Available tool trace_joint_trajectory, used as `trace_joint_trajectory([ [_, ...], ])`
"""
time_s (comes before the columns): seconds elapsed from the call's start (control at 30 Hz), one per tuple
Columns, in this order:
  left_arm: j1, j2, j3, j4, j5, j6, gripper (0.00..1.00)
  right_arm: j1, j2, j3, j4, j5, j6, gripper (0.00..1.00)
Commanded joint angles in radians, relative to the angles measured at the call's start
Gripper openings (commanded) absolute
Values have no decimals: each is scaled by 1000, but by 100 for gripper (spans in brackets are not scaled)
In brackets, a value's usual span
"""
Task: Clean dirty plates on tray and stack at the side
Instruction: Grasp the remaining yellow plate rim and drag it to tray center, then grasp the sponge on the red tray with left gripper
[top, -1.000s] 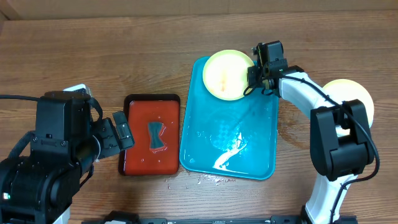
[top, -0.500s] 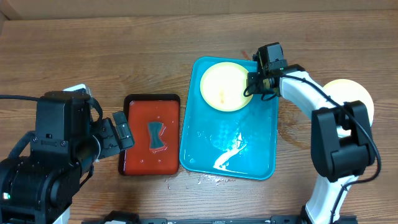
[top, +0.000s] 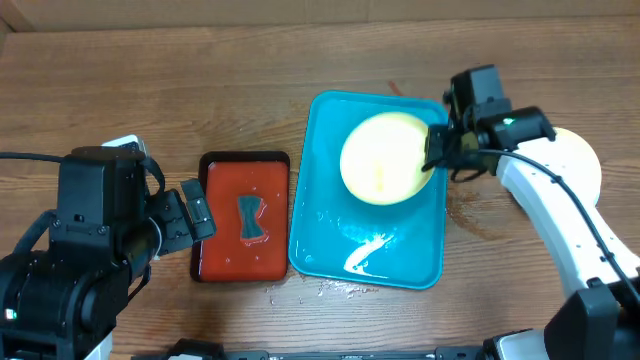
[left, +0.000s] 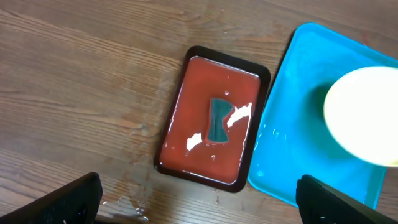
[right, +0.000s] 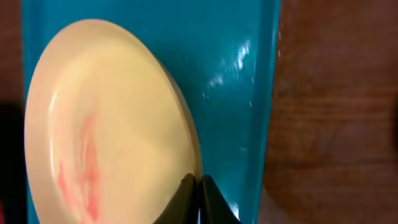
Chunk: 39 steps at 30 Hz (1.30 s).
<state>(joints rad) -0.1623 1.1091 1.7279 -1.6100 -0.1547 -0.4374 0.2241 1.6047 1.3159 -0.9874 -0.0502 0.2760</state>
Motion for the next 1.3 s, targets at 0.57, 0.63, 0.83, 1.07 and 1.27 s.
trace_joint_trajectory([
  [0.57,-4,44,-17,24,118,25,100,37,-116,-272,215,-69,79,27],
  [0.63,-5,67,-64,23,122,26,100,37,-160,-272,199,-95,71,27],
  [0.83,-5,213,-340,151,142,22,99,37,-219,-272,146,-109,68,27],
  [1.07,-36,429,-538,343,214,-28,64,37,-210,-276,143,-109,61,28],
  [1.27,-71,597,-676,534,235,-95,46,37,-210,-276,140,-108,61,27],
])
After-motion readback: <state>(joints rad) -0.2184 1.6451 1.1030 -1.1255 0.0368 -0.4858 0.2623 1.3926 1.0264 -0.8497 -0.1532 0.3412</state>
